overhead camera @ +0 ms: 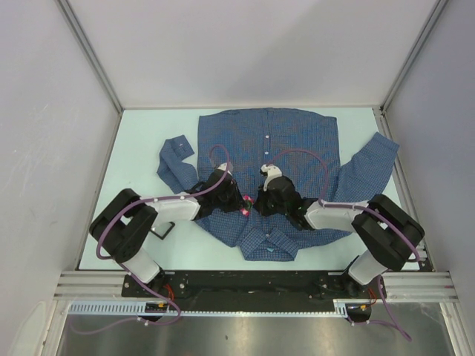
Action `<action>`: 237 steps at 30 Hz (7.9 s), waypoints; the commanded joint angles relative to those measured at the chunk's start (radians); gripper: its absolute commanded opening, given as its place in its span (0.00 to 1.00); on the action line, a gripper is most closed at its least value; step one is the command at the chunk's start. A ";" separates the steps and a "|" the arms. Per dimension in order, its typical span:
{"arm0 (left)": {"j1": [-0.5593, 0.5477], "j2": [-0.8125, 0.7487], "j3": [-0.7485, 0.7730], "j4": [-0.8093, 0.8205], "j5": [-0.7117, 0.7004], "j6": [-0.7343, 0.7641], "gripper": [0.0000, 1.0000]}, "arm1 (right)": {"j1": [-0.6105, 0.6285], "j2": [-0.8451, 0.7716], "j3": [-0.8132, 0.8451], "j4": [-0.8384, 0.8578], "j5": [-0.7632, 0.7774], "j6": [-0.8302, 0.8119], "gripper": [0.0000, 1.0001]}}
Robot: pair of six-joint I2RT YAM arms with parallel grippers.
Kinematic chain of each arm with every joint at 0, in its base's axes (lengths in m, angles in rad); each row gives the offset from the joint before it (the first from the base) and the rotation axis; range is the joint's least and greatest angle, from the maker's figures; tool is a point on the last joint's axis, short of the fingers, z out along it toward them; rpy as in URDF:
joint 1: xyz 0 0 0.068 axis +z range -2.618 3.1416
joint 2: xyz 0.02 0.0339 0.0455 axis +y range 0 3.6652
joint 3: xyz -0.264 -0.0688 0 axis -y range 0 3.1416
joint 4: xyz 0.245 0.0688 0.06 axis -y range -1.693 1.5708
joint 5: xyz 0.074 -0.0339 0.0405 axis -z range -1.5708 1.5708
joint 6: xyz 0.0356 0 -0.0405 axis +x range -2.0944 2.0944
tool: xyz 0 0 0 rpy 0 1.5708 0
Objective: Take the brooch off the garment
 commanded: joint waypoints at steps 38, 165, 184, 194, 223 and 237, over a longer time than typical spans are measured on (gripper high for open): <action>-0.007 -0.034 -0.116 0.256 0.168 0.063 0.00 | 0.242 0.186 0.202 -0.062 0.292 -0.216 0.00; 0.135 0.075 -0.191 0.939 0.904 -0.101 0.00 | -0.418 -0.335 -0.241 0.189 -0.891 0.136 0.66; 0.094 0.089 -0.188 0.964 0.897 -0.127 0.00 | -0.370 -0.300 -0.278 0.358 -0.934 0.197 0.43; 0.094 0.062 -0.180 0.913 0.897 -0.098 0.00 | -0.372 -0.324 -0.296 0.330 -0.932 0.192 0.46; 0.075 0.007 -0.229 0.928 0.869 -0.153 0.26 | -0.384 -0.303 -0.353 0.500 -0.921 0.366 0.00; 0.074 0.119 -0.263 1.267 0.877 -0.346 0.24 | -0.390 -0.272 -0.377 0.608 -0.943 0.429 0.00</action>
